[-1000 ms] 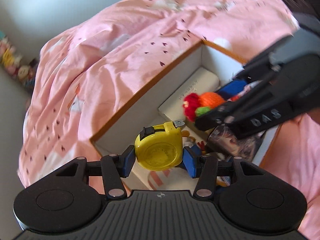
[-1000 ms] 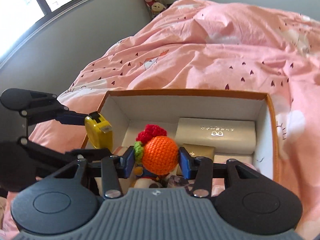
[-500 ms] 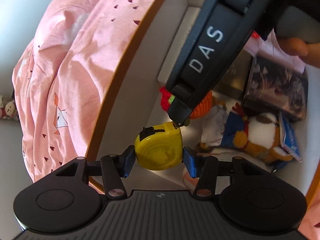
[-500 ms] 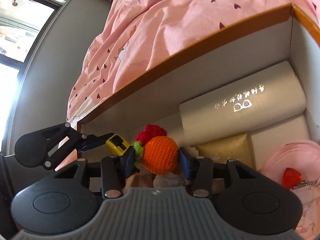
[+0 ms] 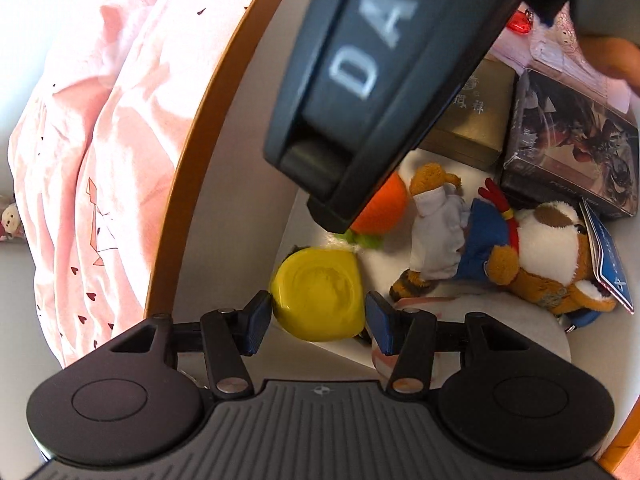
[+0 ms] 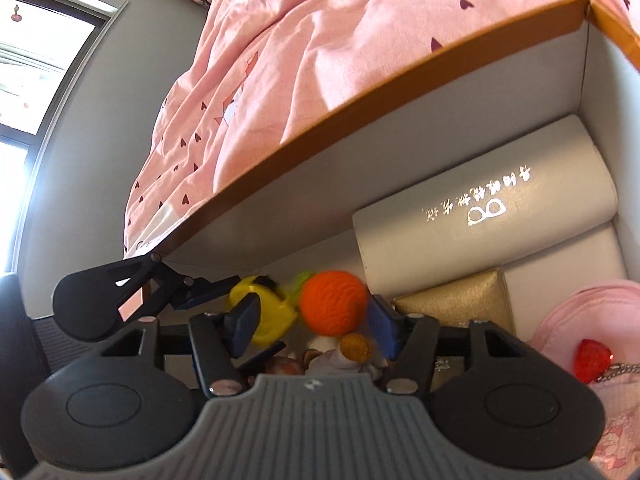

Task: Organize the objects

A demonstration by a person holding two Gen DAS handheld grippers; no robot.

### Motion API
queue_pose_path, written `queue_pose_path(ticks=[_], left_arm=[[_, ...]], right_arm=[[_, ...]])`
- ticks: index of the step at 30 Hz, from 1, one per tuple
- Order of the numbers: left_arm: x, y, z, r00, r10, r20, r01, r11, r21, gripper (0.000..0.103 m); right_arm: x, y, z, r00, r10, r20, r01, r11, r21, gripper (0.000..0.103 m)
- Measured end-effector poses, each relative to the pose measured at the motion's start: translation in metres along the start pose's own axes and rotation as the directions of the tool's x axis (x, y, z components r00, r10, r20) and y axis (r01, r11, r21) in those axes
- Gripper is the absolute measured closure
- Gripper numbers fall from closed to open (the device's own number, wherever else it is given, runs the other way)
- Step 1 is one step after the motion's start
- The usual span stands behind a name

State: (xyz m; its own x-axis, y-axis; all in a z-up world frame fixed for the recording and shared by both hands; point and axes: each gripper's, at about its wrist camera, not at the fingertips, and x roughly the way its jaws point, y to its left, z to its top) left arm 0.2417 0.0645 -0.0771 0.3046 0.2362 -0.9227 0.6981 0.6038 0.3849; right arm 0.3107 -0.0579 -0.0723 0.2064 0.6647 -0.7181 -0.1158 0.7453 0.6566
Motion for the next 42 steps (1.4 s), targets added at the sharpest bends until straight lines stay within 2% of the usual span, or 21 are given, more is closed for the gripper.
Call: queue_pose_path(ticks=[5, 12, 16, 19, 21, 23, 27, 29, 32, 34, 37, 39, 42], left_arm=[[-0.004, 0.003, -0.005, 1.0, -0.007, 0.001, 0.007, 1.0, -0.026, 0.042], [-0.031, 0.012, -0.017, 0.998, 0.01, 0.067, -0.004, 0.995, -0.095, 0.038], [-0.059, 0.016, -0.029, 0.992, 0.029, 0.125, -0.005, 0.983, -0.186, 0.038], [-0.082, 0.014, -0.04, 0.983, 0.082, 0.167, -0.029, 0.955, -0.297, 0.038], [-0.099, 0.012, -0.05, 0.974, 0.12, 0.194, -0.036, 0.921, -0.389, 0.038], [-0.118, 0.008, -0.062, 0.958, 0.158, 0.239, -0.022, 0.873, -0.488, 0.036], [-0.156, -0.006, -0.077, 0.9, 0.257, 0.351, 0.045, 0.748, -0.662, 0.029], [-0.169, -0.01, -0.072, 0.873, 0.296, 0.388, 0.092, 0.682, -0.725, 0.028], [-0.159, -0.01, -0.073, 0.839, 0.345, 0.42, 0.142, 0.607, -0.782, 0.025], [-0.173, -0.023, -0.079, 0.819, 0.389, 0.422, 0.145, 0.571, -0.808, 0.021], [-0.18, -0.041, -0.088, 0.797, 0.439, 0.413, 0.138, 0.535, -0.834, 0.017], [-0.18, -0.051, -0.095, 0.786, 0.472, 0.399, 0.136, 0.498, -0.856, 0.016], [-0.178, -0.06, -0.102, 0.787, 0.506, 0.354, 0.121, 0.436, -0.892, 0.016]], right_arm=[[-0.009, 0.004, 0.0, 1.0, -0.008, 0.027, 0.009, 0.999, -0.03, 0.04], [-0.032, 0.007, -0.006, 0.997, -0.04, 0.069, 0.047, 0.995, -0.092, 0.04], [-0.049, 0.017, -0.015, 0.991, -0.064, 0.119, 0.083, 0.984, -0.159, 0.04], [-0.069, 0.024, -0.026, 0.981, -0.083, 0.174, 0.12, 0.968, -0.219, 0.041], [-0.084, 0.031, -0.036, 0.97, -0.095, 0.222, 0.155, 0.95, -0.27, 0.041], [-0.101, 0.037, -0.048, 0.953, -0.115, 0.281, 0.207, 0.923, -0.324, 0.04], [-0.13, 0.049, -0.078, 0.903, -0.132, 0.409, 0.313, 0.854, -0.416, 0.039], [-0.142, 0.051, -0.093, 0.876, -0.133, 0.464, 0.36, 0.82, -0.444, 0.037], [-0.155, 0.051, -0.115, 0.846, -0.132, 0.517, 0.41, 0.781, -0.471, 0.035], [-0.161, 0.05, -0.129, 0.831, -0.132, 0.54, 0.435, 0.758, -0.485, 0.032], [-0.169, 0.047, -0.148, 0.813, -0.125, 0.569, 0.458, 0.741, -0.491, 0.025], [-0.172, 0.044, -0.161, 0.796, -0.122, 0.593, 0.478, 0.729, -0.491, 0.02], [-0.175, 0.041, -0.183, 0.749, -0.115, 0.652, 0.529, 0.698, -0.484, 0.008]])
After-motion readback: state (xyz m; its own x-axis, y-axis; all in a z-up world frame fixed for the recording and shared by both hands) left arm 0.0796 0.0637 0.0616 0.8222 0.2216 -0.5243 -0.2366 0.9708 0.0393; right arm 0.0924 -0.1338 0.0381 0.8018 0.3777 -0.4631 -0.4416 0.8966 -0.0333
